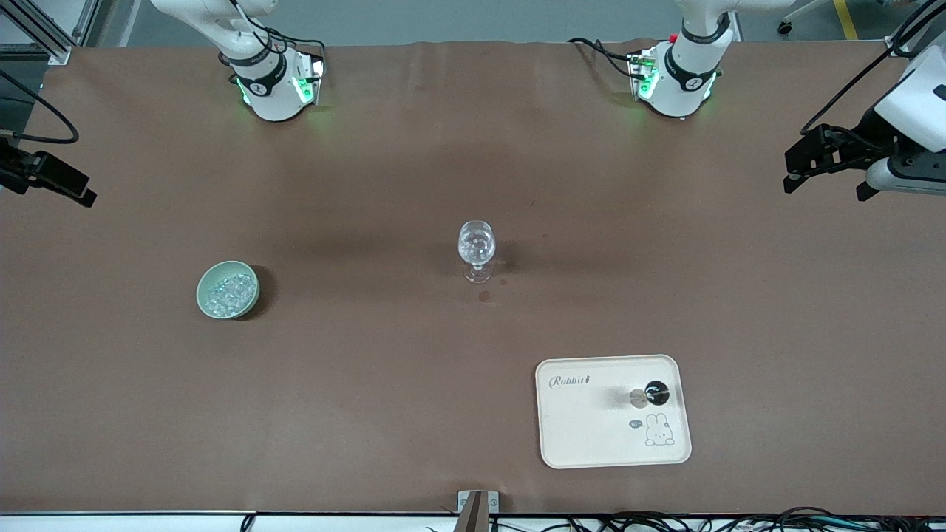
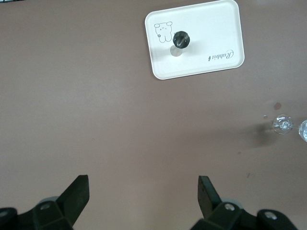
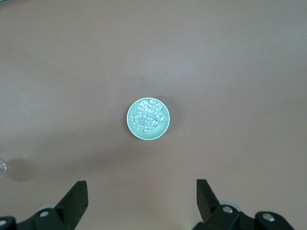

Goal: Pour wine and add ice with both arms

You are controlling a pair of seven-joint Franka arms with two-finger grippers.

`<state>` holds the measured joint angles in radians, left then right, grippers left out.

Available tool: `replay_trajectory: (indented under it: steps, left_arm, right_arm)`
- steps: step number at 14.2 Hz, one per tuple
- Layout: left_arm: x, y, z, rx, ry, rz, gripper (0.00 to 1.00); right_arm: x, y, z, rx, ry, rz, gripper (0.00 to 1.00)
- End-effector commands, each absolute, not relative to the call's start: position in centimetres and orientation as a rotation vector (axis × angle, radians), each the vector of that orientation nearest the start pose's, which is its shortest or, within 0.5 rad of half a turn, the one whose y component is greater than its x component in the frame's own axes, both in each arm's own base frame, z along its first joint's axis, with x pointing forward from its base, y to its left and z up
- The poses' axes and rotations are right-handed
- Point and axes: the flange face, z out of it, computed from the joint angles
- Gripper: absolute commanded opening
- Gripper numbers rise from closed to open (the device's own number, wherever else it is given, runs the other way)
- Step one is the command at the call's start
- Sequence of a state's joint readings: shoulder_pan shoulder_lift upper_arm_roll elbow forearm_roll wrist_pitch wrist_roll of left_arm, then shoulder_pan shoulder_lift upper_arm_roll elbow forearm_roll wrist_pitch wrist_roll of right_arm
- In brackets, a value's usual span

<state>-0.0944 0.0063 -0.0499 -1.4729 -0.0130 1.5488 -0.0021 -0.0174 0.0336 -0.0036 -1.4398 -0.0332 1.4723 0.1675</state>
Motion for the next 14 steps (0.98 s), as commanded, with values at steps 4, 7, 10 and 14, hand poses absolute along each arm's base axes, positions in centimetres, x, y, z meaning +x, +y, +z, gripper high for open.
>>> replay_trajectory:
  steps: [4,7,10,14]
  left_arm:
    - [53.0,-8.0,67.8,-3.129,0.205,-0.054,1.0]
    - [53.1,-7.3,67.9,-3.13,0.189,-0.054,1.0]
    - [53.1,-6.6,68.1,-3.133,0.17,-0.056,1.0]
    - [53.1,-6.3,67.9,-3.131,0.16,-0.042,1.0]
  right_arm:
    - [55.1,-2.6,64.9,-3.151,0.206,-0.097,1.0]
    - [55.1,-2.6,65.1,-3.152,0.199,-0.09,1.0]
    - [55.2,-2.1,65.2,-3.151,0.194,-0.093,1.0]
    - [55.2,-1.9,65.4,-3.151,0.192,-0.103,1.0]
